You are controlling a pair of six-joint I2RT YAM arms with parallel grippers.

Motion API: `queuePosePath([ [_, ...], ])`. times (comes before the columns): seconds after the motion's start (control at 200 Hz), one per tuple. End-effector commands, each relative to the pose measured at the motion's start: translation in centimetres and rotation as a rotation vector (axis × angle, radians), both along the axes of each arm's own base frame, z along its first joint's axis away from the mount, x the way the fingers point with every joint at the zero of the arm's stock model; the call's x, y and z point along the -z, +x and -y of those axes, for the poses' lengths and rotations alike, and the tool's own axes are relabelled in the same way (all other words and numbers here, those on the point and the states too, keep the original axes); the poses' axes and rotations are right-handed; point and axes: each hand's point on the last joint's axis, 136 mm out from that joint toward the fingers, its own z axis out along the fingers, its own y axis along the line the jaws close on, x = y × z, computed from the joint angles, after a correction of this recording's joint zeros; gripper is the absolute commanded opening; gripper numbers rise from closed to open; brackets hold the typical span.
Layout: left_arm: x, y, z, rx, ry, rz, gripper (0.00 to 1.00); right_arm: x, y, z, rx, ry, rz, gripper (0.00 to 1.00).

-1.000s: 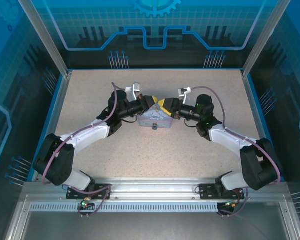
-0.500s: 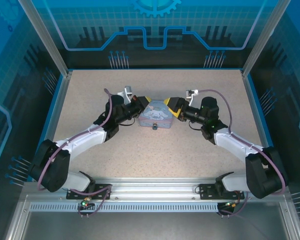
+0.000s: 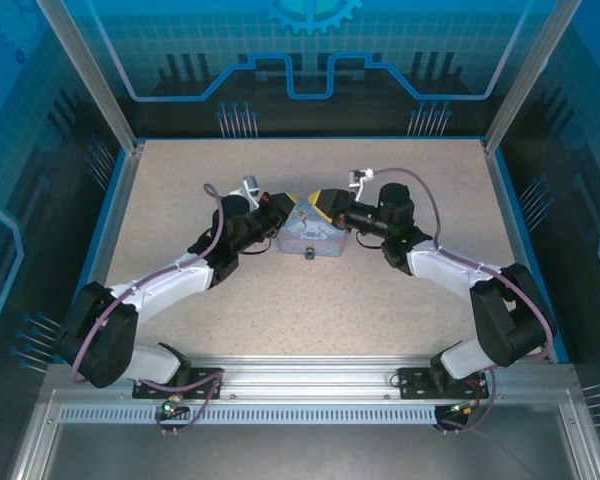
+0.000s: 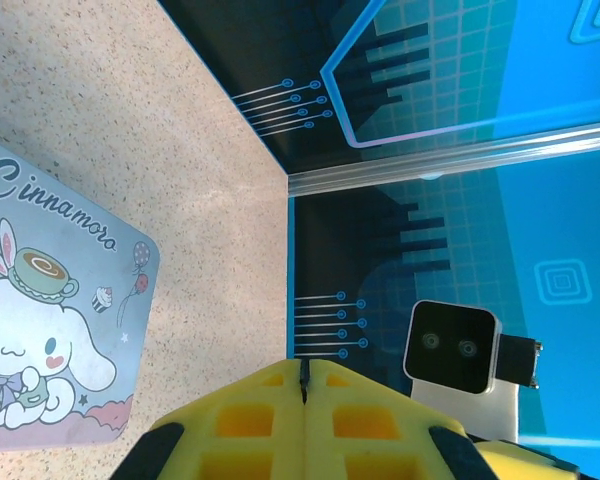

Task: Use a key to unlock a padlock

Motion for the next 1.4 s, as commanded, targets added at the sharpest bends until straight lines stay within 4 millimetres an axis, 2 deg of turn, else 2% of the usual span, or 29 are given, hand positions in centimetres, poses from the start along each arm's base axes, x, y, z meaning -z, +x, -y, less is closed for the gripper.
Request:
queuePosePath([
  [0.0, -1.5, -0.1, -0.5, -0.038, -0.027, 0.045, 0.0, -1.4, 0.3, -1.3, -0.016, 0.034, 0.044, 0.44],
  [0.24, -1.8, -0.1, -0.6, -0.051, -0.023, 0.063, 0.0, 0.1, -0.3, -2.0, -0.031, 0.026, 0.022, 0.44],
  [0.57, -1.8, 0.1, -0.8, -0.065, -0.023, 0.073, 0.0, 1.2, -1.0, -2.6, -0.061, 0.044, 0.003, 0.4],
  [0.96, -1.7, 0.1, -0.9, -0.073, -0.017, 0.077, 0.0, 1.6, -1.3, -2.8, -0.074, 0.065, -0.011, 0.37],
  [1.396, -1.5, 0.1, -1.3, -0.086, -0.01, 0.079, 0.0, 1.3, -1.6, -3.5, -0.098, 0.085, -0.01, 0.27],
])
